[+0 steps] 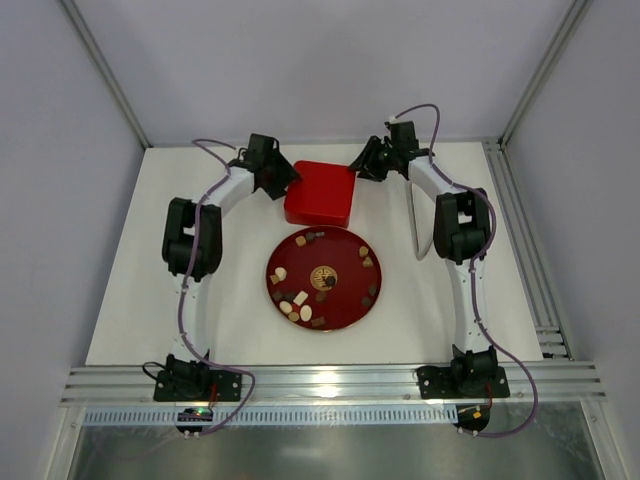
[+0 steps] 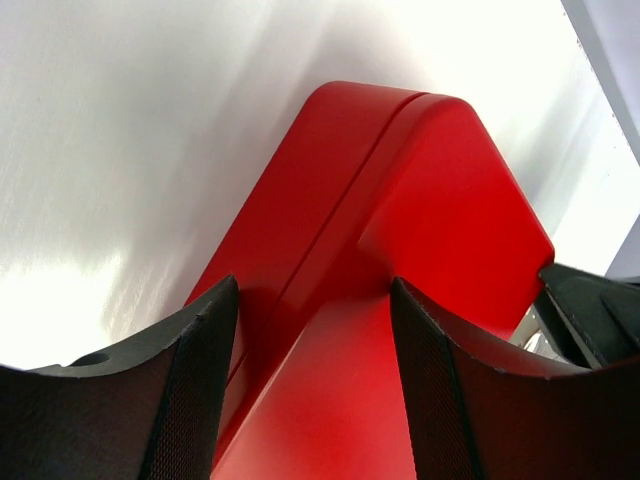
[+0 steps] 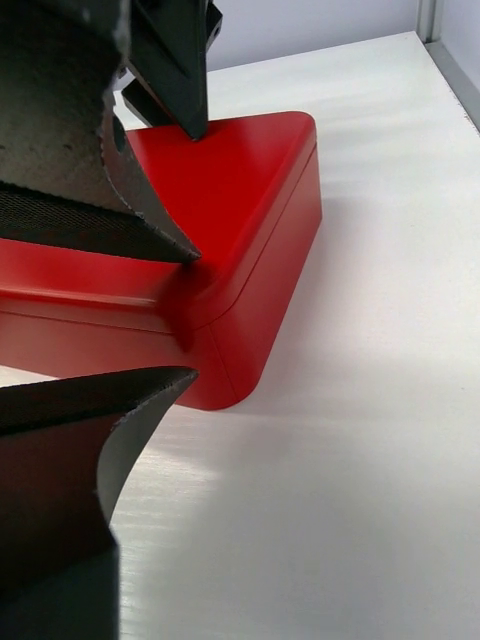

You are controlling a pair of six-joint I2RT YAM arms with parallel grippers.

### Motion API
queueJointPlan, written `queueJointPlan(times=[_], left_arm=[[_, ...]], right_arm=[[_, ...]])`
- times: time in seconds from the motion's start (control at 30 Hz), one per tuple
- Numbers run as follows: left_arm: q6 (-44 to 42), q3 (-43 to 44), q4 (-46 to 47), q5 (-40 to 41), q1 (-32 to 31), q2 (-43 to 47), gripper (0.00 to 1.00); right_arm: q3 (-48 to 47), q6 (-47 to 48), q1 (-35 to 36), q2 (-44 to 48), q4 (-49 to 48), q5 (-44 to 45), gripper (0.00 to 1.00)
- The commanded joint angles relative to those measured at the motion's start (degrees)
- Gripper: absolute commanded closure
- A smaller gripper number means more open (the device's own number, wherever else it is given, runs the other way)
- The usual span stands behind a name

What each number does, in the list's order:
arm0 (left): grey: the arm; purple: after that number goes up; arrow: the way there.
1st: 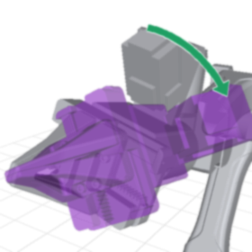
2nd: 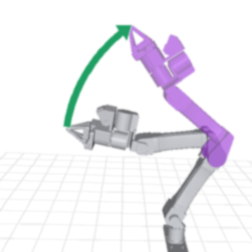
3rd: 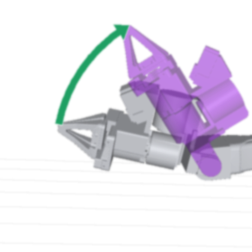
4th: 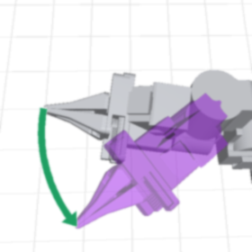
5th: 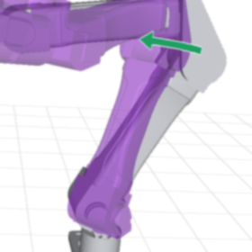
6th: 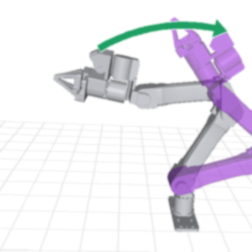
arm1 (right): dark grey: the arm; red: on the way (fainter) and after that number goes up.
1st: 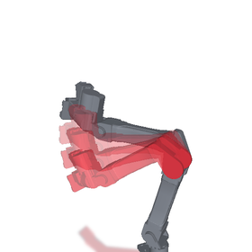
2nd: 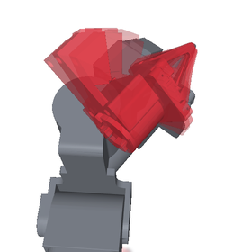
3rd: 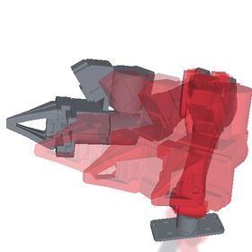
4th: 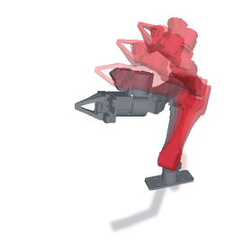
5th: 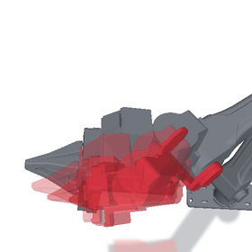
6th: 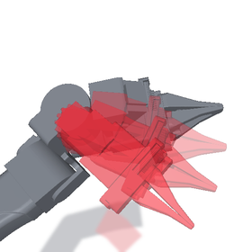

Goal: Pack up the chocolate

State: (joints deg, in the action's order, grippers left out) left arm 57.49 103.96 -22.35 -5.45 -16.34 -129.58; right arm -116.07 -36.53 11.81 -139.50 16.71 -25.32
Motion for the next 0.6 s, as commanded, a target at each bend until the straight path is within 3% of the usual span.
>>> queueJointPlan(times=[0.0,0.3,0.4,0.57], left_arm=[[-2.2,-8.4,-13.2,2.6,-1.8,-2.8,0.42],[-2.6,-16.6,-8.2,1.4,-2.6,0.2,0.45],[-5.3,-14.8,-8.4,0.4,-2.3,-0.1,0.48],[-9.3,-8.8,-10.6,0.0,-1.9,0.0,0.38]], right_arm=[[-3.5,2.7,0.1,-1.9,5.0,1.0,0.52],[-4.8,4.5,0.2,-0.3,2.9,-2.0,0.34],[-4.5,5.0,0.1,1.5,1.3,-1.8,0.3],[-3.8,5.1,0.0,5.1,-1.1,-1.1,0.27]])
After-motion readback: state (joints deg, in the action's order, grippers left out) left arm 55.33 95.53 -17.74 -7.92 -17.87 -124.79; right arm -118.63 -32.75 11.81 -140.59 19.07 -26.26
